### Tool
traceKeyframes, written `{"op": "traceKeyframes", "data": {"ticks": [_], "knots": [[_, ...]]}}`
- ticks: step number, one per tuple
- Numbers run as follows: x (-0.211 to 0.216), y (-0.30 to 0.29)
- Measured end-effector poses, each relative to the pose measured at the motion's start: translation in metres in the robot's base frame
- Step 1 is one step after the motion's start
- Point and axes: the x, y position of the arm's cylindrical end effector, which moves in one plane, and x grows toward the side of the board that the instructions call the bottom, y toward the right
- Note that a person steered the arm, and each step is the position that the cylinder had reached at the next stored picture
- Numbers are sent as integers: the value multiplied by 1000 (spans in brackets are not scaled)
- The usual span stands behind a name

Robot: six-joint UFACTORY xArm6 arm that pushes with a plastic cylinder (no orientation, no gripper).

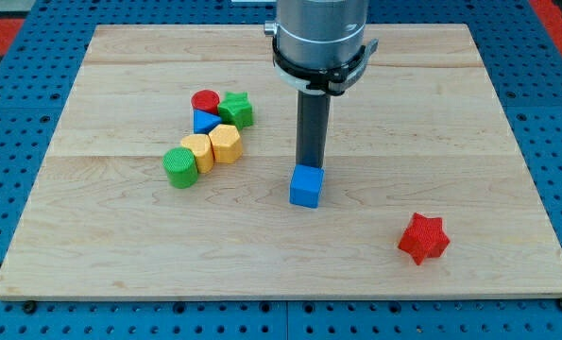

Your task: Place the green star parallel to the left of the blue cube

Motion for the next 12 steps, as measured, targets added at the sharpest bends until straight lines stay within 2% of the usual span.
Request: {"op": "traceKeyframes", "data": {"ticks": [3,5,7,8,9,10,12], "knots": [[68,-11],[-49,-11],[-159,-67],[-160,-116],[-134,-87],[-96,-79],[-60,-72]]}}
